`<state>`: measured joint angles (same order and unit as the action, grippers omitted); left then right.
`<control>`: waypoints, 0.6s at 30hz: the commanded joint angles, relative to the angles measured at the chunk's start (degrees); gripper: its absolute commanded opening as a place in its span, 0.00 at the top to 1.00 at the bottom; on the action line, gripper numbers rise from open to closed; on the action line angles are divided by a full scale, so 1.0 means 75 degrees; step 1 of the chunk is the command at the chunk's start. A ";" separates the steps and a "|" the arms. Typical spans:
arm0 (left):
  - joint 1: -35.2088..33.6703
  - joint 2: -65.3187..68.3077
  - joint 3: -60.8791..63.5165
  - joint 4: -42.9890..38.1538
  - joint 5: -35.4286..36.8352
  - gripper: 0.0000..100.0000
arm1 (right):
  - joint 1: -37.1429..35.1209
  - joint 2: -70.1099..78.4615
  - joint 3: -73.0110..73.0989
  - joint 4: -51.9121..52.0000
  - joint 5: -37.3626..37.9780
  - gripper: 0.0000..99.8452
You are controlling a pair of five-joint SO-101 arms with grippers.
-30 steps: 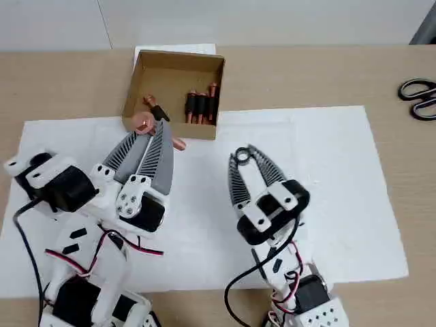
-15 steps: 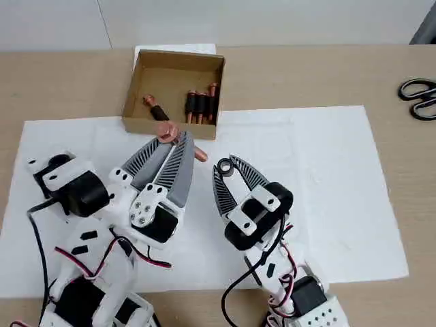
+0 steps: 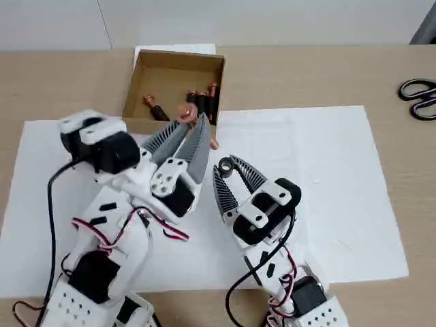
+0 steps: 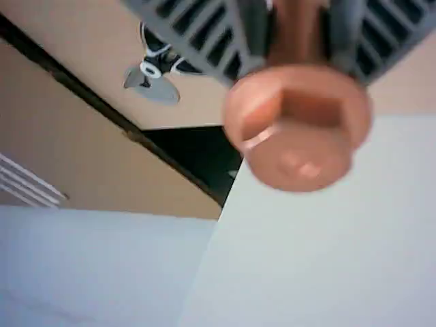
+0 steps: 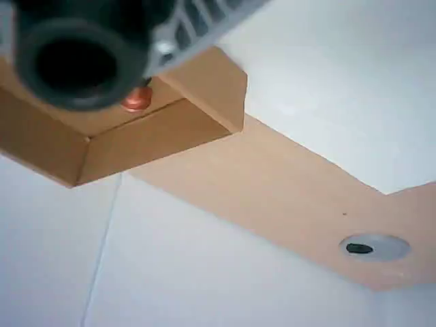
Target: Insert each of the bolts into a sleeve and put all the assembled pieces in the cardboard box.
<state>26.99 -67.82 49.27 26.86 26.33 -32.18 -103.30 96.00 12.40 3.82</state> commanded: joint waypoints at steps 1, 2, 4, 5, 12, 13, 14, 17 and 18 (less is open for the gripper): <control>0.0047 0.0211 -0.0721 -0.0234 0.0023 0.99 | 0.0299 -0.0088 -0.0152 0.0029 -0.0094 1.00; 0.0047 0.0211 -0.0709 -0.0234 0.0023 0.99 | 0.0381 -0.0088 -0.0176 0.0029 -0.0094 1.00; 0.0047 0.0211 -0.0686 -0.0223 0.0023 0.99 | 0.0486 -0.0088 -0.0152 0.0029 -0.0105 1.00; 0.0047 0.0199 -0.0627 -0.0223 0.0023 0.99 | 0.0498 -0.0088 -0.0129 0.0029 -0.0105 1.00; 0.0610 0.0234 -0.0522 -0.0234 0.0023 0.99 | 0.0463 -0.0076 -0.0164 0.0088 -0.0117 1.00; 0.0727 0.0234 -0.0404 -0.0258 0.0012 0.99 | 0.0463 -0.0076 -0.0152 0.0100 -0.0117 1.00; 0.0809 0.0234 -0.0275 -0.0270 0.0012 0.99 | 0.0463 -0.0076 -0.0141 0.0100 -0.0117 1.00; 0.0844 0.0199 0.0041 -0.0270 -0.0035 0.99 | 0.0463 -0.0076 -0.0176 0.0135 -0.0105 1.00; 0.0844 0.0199 0.0111 -0.0270 -0.0176 0.99 | 0.0463 -0.0076 -0.0188 0.0229 -0.0094 1.00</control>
<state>32.88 -66.15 49.80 26.68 26.24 -29.19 -103.30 95.91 13.36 3.82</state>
